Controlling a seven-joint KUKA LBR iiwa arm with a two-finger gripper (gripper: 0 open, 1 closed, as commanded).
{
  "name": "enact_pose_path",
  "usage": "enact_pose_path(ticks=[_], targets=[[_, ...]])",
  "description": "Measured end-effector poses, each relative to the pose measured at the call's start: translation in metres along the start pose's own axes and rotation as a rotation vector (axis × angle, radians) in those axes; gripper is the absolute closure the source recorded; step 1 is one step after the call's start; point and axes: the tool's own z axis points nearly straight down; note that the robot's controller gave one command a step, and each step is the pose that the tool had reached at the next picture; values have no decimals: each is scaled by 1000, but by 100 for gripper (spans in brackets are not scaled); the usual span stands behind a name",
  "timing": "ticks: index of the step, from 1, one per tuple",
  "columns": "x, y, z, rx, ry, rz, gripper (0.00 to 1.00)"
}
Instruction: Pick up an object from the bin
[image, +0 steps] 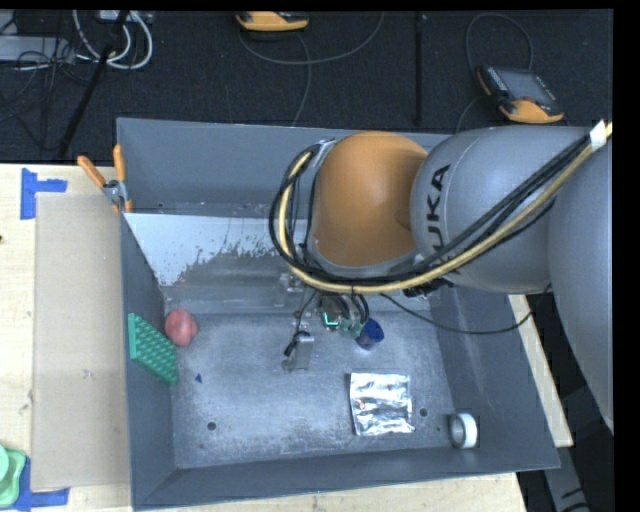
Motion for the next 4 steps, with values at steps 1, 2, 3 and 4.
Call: enact_pose_path(ticks=[1,2,3,4], targets=[[38,112,107,-1,-2,-346,0],[84,95,-3,1,-12,-609,0],[14,96,83,2,-6,-792,0],[-9,-35,45,7,-10,-1004,0]])
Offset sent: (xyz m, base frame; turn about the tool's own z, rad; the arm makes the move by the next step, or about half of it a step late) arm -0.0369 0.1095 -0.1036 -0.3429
